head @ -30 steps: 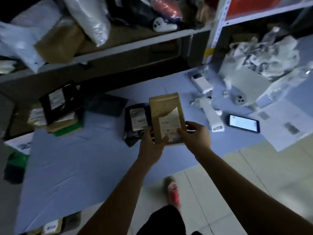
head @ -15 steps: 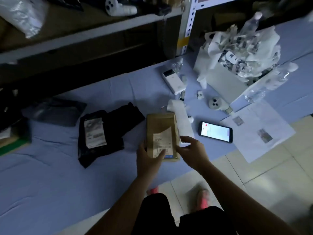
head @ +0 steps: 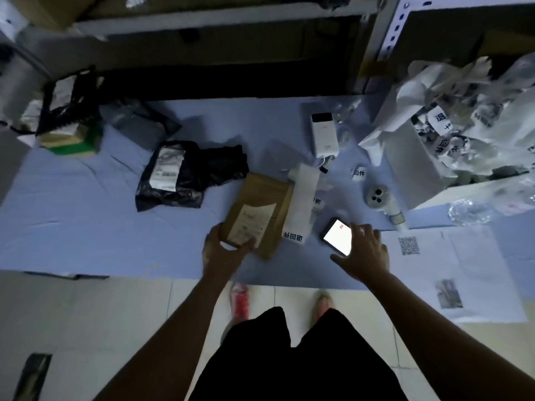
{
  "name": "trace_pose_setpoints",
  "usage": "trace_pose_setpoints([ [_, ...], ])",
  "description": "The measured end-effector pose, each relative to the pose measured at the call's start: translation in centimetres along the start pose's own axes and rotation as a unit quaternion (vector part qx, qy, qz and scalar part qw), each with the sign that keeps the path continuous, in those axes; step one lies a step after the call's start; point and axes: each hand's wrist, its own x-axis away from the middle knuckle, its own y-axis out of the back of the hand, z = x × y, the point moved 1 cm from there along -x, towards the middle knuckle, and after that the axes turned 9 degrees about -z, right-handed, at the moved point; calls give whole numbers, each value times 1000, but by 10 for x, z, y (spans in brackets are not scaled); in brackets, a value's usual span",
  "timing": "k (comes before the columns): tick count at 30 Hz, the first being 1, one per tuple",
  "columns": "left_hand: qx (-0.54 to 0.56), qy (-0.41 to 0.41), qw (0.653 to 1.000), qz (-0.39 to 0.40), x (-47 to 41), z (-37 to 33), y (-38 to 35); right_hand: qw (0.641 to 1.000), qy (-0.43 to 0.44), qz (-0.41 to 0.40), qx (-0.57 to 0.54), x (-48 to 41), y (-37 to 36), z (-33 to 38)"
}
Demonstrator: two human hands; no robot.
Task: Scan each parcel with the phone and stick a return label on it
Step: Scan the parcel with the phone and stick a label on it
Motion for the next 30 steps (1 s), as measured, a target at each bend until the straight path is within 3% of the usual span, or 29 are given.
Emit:
trace_pose_setpoints([
  [5,51,78,996,-7,27,7,-1,995,83,-18,52,-14,1,-7],
  [9,63,68,996,5,24,17,-3,995,91,-4,37,-20,-2,-5],
  [13,87,42,995,12,21,19,-8,998,68,15,8,-25,1,-4],
  [19,168,30,985,-12,30,21,-25,992,0,24,-121,-25,20,8],
  [26,252,11,968,3,12,12,-23,977,118,25,-178,-23,69,42],
  [30,249,-13,968,-33,0,6,-11,974,205,58,-74,-20,88,57],
])
